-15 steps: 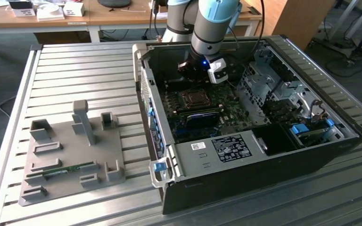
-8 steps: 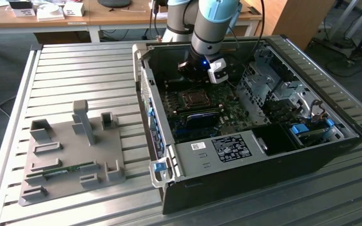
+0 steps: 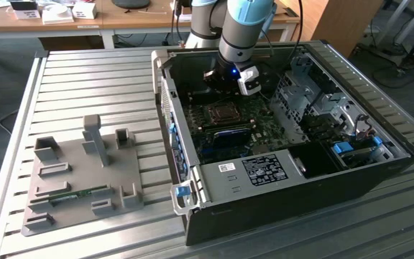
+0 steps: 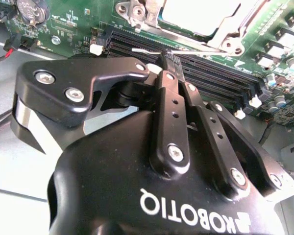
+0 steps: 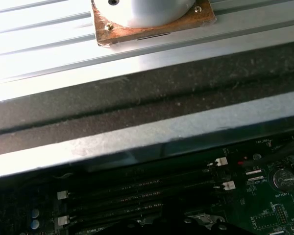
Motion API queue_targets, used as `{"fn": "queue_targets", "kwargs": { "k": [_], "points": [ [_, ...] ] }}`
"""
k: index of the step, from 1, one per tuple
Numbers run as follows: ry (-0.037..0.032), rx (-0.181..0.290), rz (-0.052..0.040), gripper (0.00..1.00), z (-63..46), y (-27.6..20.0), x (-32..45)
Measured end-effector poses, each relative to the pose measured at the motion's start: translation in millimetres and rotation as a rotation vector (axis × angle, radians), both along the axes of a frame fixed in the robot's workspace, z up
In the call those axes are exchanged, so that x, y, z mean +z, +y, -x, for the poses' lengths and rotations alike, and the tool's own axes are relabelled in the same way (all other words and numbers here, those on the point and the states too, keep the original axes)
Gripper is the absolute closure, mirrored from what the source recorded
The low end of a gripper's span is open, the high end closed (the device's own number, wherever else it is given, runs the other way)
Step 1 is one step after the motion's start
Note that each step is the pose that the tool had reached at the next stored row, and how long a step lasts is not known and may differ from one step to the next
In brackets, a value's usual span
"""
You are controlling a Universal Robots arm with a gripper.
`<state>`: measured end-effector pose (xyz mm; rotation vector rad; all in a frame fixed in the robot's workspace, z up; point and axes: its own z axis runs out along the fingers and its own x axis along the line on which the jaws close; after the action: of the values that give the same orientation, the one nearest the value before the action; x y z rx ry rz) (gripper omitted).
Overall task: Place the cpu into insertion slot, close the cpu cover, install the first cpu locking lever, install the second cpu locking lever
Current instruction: 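Install the first cpu locking lever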
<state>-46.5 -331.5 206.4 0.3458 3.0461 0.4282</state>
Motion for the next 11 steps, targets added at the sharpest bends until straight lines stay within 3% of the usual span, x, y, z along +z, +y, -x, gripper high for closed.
{"fn": "queue_targets", "kwargs": {
  "k": [11],
  "points": [
    [-0.0009, 0.000, 0.0005, 0.89, 0.0, 0.1, -2.9]
  ]
}}
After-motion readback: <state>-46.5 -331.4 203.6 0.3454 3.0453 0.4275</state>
